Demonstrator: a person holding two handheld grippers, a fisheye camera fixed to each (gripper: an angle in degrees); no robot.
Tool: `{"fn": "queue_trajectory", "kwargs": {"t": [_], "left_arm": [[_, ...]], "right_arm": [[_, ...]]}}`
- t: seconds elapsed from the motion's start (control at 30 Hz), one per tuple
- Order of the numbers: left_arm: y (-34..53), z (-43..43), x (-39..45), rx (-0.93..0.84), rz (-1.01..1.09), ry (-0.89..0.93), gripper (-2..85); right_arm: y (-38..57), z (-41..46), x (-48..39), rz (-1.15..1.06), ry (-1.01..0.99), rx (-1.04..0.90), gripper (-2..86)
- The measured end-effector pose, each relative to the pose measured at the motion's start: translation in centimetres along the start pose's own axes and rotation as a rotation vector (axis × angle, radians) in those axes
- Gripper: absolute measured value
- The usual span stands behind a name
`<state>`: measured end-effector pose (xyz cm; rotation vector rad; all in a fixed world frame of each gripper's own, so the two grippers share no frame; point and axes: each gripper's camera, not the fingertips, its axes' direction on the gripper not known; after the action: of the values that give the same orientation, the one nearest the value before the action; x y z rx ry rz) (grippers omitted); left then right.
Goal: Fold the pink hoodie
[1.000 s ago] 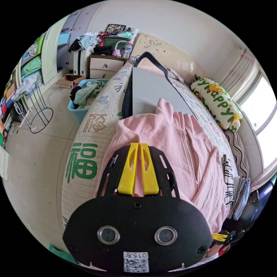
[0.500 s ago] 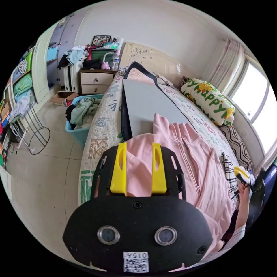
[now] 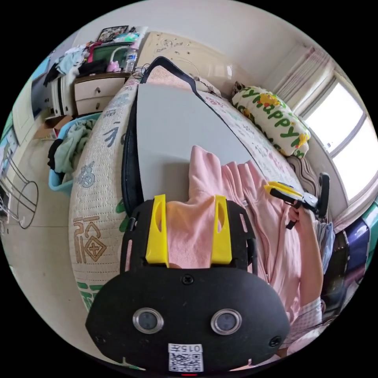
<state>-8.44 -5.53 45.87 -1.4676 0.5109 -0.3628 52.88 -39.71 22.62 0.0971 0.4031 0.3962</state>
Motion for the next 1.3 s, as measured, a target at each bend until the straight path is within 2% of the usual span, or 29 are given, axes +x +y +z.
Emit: {"fn": "queue_trajectory", "kwargs": {"t": [0.1,0.2,0.4,0.53,0.67,0.73,0.8,0.87,0.9,1.0,1.07,1.2,1.3], "left_arm": [[1.0,0.6,0.6,-0.033,0.056,-0.032,10.8],[2.6,-0.4,0.6,0.027,0.06,-0.011,5.1],[9.8,-8.4,3.0,0.31,0.205,0.008,2.0],[19.6,-16.3,6.1,0.443,0.389,0.089,1.5],[35.0,-21.9,9.4,0.506,0.598,0.027,1.2],[41.7,-22.8,9.7,0.507,0.662,0.065,1.2],[47.1,-22.6,9.9,0.426,0.724,0.127,1.1],[52.0,-20.5,10.5,0.238,0.779,0.104,1.1],[53.0,-20.0,10.6,0.216,0.771,0.076,1.1],[56.1,-19.0,11.4,0.162,0.797,-0.084,1.2],[56.5,-19.7,11.6,0.144,0.764,-0.125,1.2],[55.3,-21.2,9.6,0.14,0.59,-0.053,1.1],[54.3,-22.2,7.1,0.179,0.416,0.092,2.1]], "right_arm": [[0.3,-0.7,-0.4,-0.003,-0.014,0.008,6.6],[1.5,-3.0,-1.6,-0.031,0.013,0.068,5.3],[5.8,-13.4,-5.0,-0.088,-0.02,0.256,5.1],[13.6,-23.8,-8.9,-0.201,-0.076,0.371,5.0],[27.4,-32.4,-13.2,-0.338,-0.149,0.428,5.0],[34.4,-34.2,-14.7,-0.38,-0.188,0.424,5.0],[41.0,-34.5,-16.1,-0.389,-0.216,0.398,5.1],[47.2,-33.0,-18.0,-0.407,-0.225,0.284,5.2],[48.3,-32.4,-18.5,-0.407,-0.2,0.246,5.2],[51.7,-31.0,-21.0,-0.447,0.035,0.164,4.2],[51.4,-32.7,-21.7,-0.382,0.171,0.204,3.2],[50.7,-34.8,-20.3,-0.274,0.054,0.256,1.9],[50.1,-36.0,-17.5,-0.149,-0.053,0.313,6.0]]}}
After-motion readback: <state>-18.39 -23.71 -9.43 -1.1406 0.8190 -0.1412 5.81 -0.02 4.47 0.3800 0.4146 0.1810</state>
